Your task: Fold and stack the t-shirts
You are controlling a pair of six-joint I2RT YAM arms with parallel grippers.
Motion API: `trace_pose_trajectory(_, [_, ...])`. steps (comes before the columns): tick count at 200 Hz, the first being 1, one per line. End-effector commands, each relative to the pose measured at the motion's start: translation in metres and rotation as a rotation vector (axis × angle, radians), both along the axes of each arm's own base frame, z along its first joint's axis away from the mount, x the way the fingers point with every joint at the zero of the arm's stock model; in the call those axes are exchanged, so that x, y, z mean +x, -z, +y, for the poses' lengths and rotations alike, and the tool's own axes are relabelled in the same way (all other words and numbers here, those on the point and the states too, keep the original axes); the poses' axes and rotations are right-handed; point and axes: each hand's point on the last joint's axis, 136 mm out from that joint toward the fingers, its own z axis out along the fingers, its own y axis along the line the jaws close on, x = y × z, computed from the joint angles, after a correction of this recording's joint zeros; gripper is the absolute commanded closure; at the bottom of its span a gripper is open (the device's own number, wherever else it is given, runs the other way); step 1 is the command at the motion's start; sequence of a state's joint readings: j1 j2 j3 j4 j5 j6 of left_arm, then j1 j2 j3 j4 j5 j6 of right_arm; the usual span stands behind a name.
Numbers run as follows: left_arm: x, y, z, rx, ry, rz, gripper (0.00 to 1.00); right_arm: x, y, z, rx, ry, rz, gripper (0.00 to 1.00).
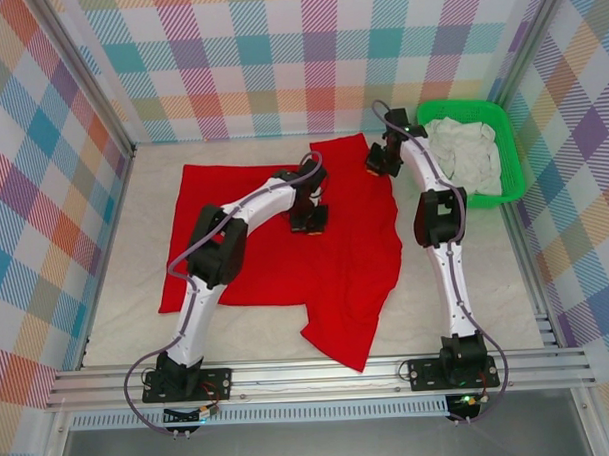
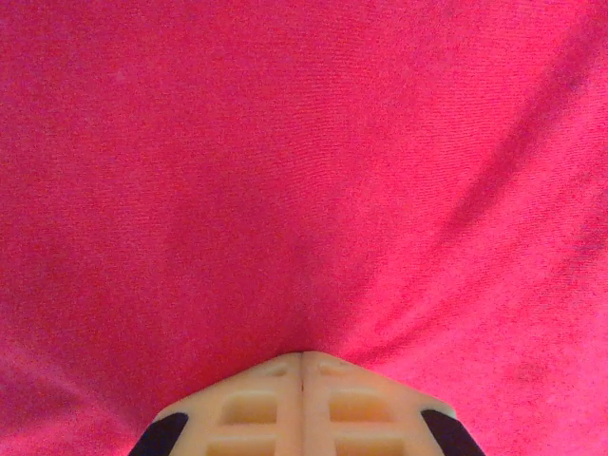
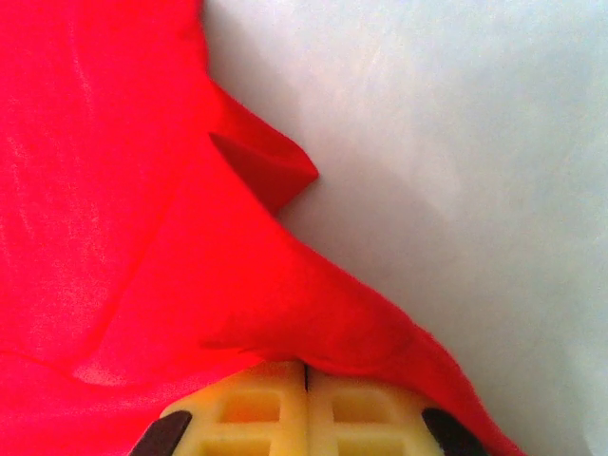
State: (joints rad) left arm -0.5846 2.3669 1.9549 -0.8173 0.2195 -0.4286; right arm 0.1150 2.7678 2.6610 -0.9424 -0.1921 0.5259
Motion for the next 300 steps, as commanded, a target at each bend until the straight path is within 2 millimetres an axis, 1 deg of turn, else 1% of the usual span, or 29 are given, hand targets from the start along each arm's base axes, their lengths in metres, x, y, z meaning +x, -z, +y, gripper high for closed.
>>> trace_pose_trajectory(1, [0.005,0.073,0.017,0.085,-0.016,0.072,0.95,0.008,0.028,-0.038,-0.014,0.079,0.031,1.00])
trace_pose_trajectory(26, [0.017,0.070,0.005,0.046,-0.019,0.053,0.92,0.024,0.012,-0.037,0.033,0.051,-0.052,1.00])
trace_pose_trajectory(44, [0.023,0.063,0.002,0.033,-0.024,0.034,0.85,0.031,-0.009,-0.028,0.076,0.005,-0.117,1.00])
trace_pose_trajectory(57, [0.026,0.052,-0.001,0.018,-0.021,0.012,0.78,0.035,-0.033,-0.021,0.096,-0.029,-0.171,1.00])
trace_pose_trajectory(67, [0.029,0.038,-0.002,0.007,-0.021,-0.010,0.73,0.036,-0.053,-0.016,0.098,-0.059,-0.216,0.99])
trace_pose_trajectory(87, [0.034,0.001,-0.002,-0.014,-0.013,-0.072,0.65,0.033,-0.110,-0.007,0.066,-0.122,-0.325,0.93])
trace_pose_trajectory(100, [0.036,-0.027,0.000,-0.020,-0.006,-0.123,0.61,0.023,-0.146,-0.001,0.046,-0.157,-0.377,0.91])
trace_pose_trajectory(112, [0.038,-0.056,0.004,-0.020,-0.006,-0.174,0.60,0.007,-0.175,0.006,0.030,-0.191,-0.396,0.90])
trace_pose_trajectory(119, [0.039,-0.074,0.008,-0.014,-0.012,-0.206,0.59,-0.006,-0.186,0.010,0.014,-0.208,-0.391,0.90])
trace_pose_trajectory(123, [0.038,-0.083,0.012,-0.009,-0.015,-0.222,0.59,-0.014,-0.183,0.012,0.002,-0.216,-0.369,0.89])
trace_pose_trajectory(125, [0.038,-0.087,0.014,-0.004,-0.018,-0.231,0.59,-0.019,-0.189,0.013,-0.004,-0.222,-0.374,0.89])
trace_pose_trajectory(133, [0.036,-0.105,0.022,0.011,-0.031,-0.262,0.59,-0.039,-0.192,0.018,-0.023,-0.239,-0.350,0.89])
trace_pose_trajectory(134, [0.036,-0.107,0.023,0.015,-0.034,-0.267,0.59,-0.041,-0.189,0.019,-0.025,-0.242,-0.342,0.89])
trace_pose_trajectory(136, [0.035,-0.110,0.026,0.021,-0.038,-0.274,0.59,-0.046,-0.195,0.021,-0.028,-0.248,-0.350,0.89])
trace_pose_trajectory(143, [0.032,-0.124,0.036,0.036,-0.054,-0.301,0.59,-0.068,-0.189,0.024,-0.034,-0.257,-0.315,0.88])
trace_pose_trajectory(146, [0.031,-0.126,0.040,0.045,-0.060,-0.308,0.59,-0.074,-0.188,0.025,-0.036,-0.257,-0.311,0.88])
trace_pose_trajectory(157, [0.024,-0.142,0.058,0.062,-0.096,-0.338,0.59,-0.109,-0.176,0.031,-0.030,-0.259,-0.268,0.88])
trace_pose_trajectory(161, [0.020,-0.143,0.065,0.073,-0.110,-0.339,0.60,-0.122,-0.169,0.033,-0.020,-0.265,-0.247,0.88])
trace_pose_trajectory(166, [0.016,-0.146,0.076,0.084,-0.128,-0.338,0.59,-0.138,-0.168,0.037,-0.008,-0.269,-0.244,0.88])
trace_pose_trajectory(173, [0.009,-0.149,0.091,0.101,-0.158,-0.339,0.60,-0.163,-0.151,0.039,-0.006,-0.275,-0.198,0.89])
trace_pose_trajectory(177, [0.006,-0.149,0.101,0.112,-0.178,-0.337,0.60,-0.177,-0.146,0.041,-0.004,-0.278,-0.183,0.89])
trace_pose_trajectory(180, [0.002,-0.147,0.108,0.125,-0.190,-0.328,0.61,-0.186,-0.144,0.042,-0.003,-0.281,-0.178,0.90])
trace_pose_trajectory(199, [-0.022,-0.133,0.160,0.203,-0.286,-0.287,0.65,-0.247,-0.111,0.050,-0.017,-0.320,-0.084,0.92])
trace_pose_trajectory(211, [-0.036,-0.120,0.190,0.234,-0.344,-0.252,0.67,-0.277,-0.096,0.055,-0.014,-0.343,-0.043,0.93])
trace_pose_trajectory(225, [-0.051,-0.105,0.219,0.231,-0.406,-0.209,0.69,-0.308,-0.074,0.058,-0.004,-0.349,0.016,0.95])
trace_pose_trajectory(241, [-0.064,-0.095,0.242,0.218,-0.465,-0.191,0.70,-0.328,-0.052,0.055,-0.008,-0.326,0.064,0.95])
trace_pose_trajectory(257, [-0.073,-0.097,0.257,0.216,-0.502,-0.204,0.69,-0.342,-0.025,0.045,-0.040,-0.288,0.128,0.97])
trace_pose_trajectory(279, [-0.078,-0.103,0.266,0.214,-0.520,-0.219,0.68,-0.355,0.010,0.025,-0.136,-0.250,0.238,0.99])
trace_pose_trajectory(300, [-0.083,-0.107,0.273,0.237,-0.530,-0.221,0.64,-0.359,0.027,0.009,-0.221,-0.228,0.315,1.00])
